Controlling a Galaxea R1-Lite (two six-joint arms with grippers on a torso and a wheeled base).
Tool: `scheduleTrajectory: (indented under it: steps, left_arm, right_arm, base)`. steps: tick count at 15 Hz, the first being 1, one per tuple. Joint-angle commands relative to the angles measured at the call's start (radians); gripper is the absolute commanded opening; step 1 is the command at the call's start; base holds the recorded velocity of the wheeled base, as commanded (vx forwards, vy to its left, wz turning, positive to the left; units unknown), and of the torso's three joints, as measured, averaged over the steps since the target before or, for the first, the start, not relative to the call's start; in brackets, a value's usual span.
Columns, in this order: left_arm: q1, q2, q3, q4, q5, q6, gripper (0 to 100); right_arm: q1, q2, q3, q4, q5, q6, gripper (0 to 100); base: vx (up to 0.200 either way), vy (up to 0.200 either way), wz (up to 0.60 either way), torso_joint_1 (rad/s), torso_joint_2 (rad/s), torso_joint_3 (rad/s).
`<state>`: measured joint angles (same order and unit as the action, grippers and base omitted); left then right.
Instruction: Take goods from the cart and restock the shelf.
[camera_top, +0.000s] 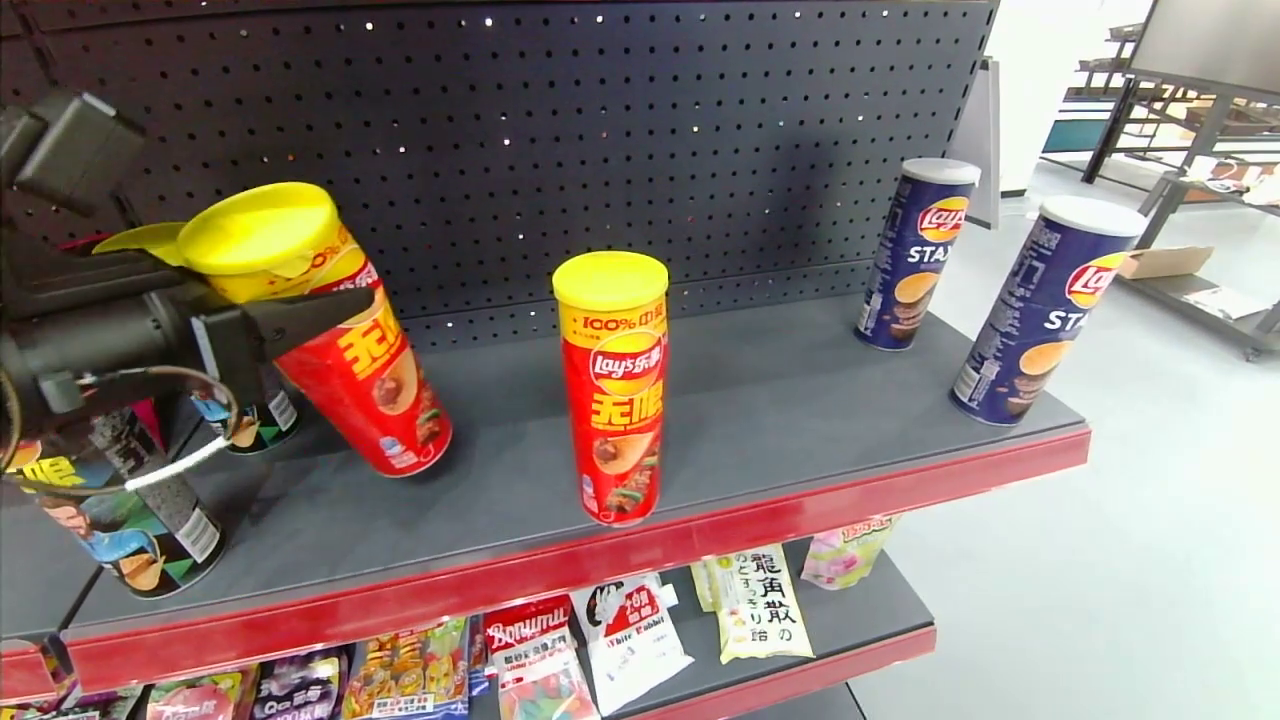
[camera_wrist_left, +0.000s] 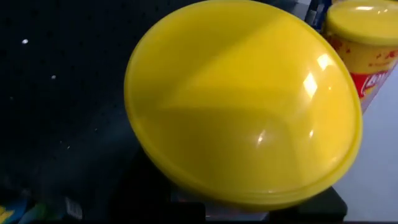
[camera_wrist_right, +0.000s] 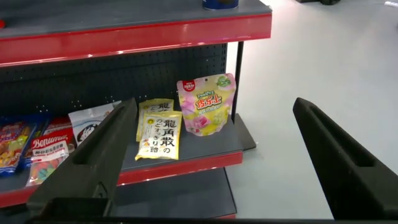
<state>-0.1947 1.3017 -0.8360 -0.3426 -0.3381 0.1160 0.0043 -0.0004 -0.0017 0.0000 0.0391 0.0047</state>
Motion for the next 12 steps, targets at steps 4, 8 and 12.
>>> scheduleTrajectory:
  steps: [4, 8, 12]
  left_arm:
    - [-0.089, 0.272, -0.199, -0.026, 0.01, -0.024, 0]
    - [-0.12, 0.413, -0.316, -0.062, 0.008, -0.027, 0]
    - [-0.157, 0.488, -0.379, -0.073, 0.008, -0.039, 0]
  right_arm:
    - [0.0, 0.0, 0.0, 0.0, -0.001, 0.0, 100]
    - [0.0, 0.0, 0.0, 0.0, -0.001, 0.0, 100]
    - [0.0, 0.0, 0.0, 0.0, 0.001, 0.0, 100]
  base:
    - [0.0, 0.0, 0.0, 0.0, 0.0, 0.0]
    - [0.0, 0.0, 0.0, 0.0, 0.0, 0.0]
    - [0.0, 0.0, 0.0, 0.0, 0.0, 0.0]
